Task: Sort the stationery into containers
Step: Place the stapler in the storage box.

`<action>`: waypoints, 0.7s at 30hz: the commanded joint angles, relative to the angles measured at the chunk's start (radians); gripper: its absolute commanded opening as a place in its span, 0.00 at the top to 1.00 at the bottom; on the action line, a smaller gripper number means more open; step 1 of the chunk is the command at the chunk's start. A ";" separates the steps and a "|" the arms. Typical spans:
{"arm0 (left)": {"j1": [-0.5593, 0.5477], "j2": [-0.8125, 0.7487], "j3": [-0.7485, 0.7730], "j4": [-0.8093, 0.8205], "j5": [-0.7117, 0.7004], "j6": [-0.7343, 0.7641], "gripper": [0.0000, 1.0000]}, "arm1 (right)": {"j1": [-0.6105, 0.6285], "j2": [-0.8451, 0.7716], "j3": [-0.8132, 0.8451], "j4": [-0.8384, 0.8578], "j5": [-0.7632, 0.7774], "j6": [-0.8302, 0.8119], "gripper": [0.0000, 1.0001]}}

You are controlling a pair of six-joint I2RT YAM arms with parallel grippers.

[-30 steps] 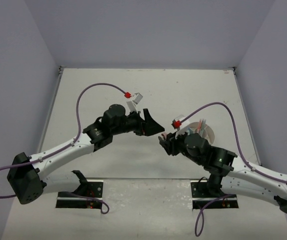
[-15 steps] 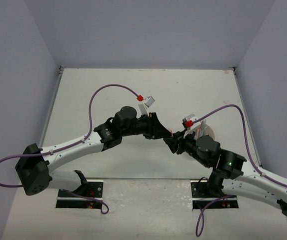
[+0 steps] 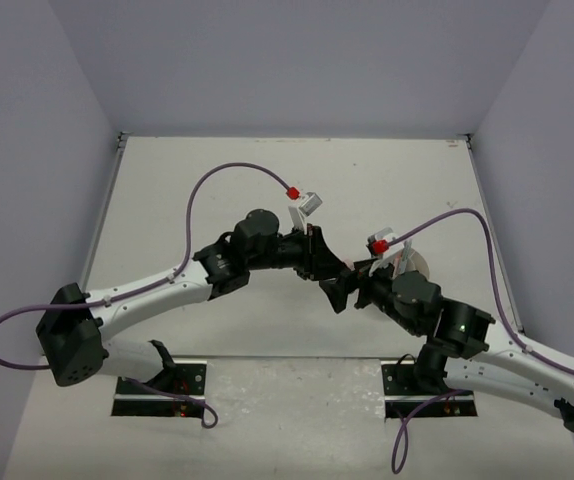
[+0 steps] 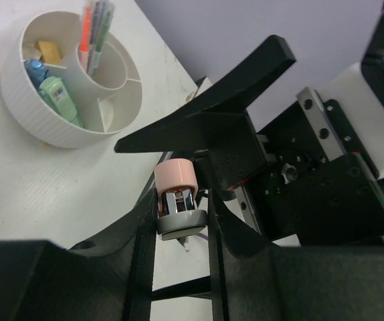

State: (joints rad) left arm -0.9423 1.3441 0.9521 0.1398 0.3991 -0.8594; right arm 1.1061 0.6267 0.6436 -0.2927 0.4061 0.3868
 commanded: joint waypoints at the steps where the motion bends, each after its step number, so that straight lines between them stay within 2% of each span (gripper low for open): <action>1: -0.008 -0.014 0.073 0.060 0.021 0.147 1.00 | 0.005 -0.021 0.098 -0.090 -0.011 0.052 0.01; 3: -0.007 -0.011 0.094 0.041 -0.038 0.206 1.00 | 0.005 -0.028 0.152 -0.245 -0.036 0.092 0.01; 4: -0.007 -0.006 0.094 0.041 -0.039 0.235 1.00 | 0.005 -0.032 0.153 -0.247 -0.045 0.093 0.01; 5: -0.007 0.012 0.114 0.026 -0.082 0.278 1.00 | 0.005 -0.048 0.209 -0.352 -0.036 0.142 0.01; 10: -0.008 0.065 0.119 0.103 -0.102 0.470 1.00 | 0.005 -0.147 0.360 -0.593 0.137 0.284 0.01; 11: -0.009 0.078 0.110 0.142 -0.083 0.505 1.00 | 0.005 -0.160 0.407 -0.660 0.213 0.318 0.01; 15: -0.016 0.124 0.094 0.263 -0.016 0.566 1.00 | 0.005 -0.133 0.552 -0.846 0.377 0.431 0.01; 18: -0.040 0.159 0.090 0.340 0.003 0.582 1.00 | 0.005 -0.096 0.593 -0.879 0.479 0.424 0.01; 21: -0.105 0.210 0.118 0.371 -0.020 0.661 1.00 | 0.005 -0.046 0.616 -0.898 0.574 0.395 0.01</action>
State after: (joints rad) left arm -0.9769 1.5151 1.0397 0.3587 0.3658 -0.3342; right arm 1.1061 0.4918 1.2335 -1.0742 0.7889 0.7488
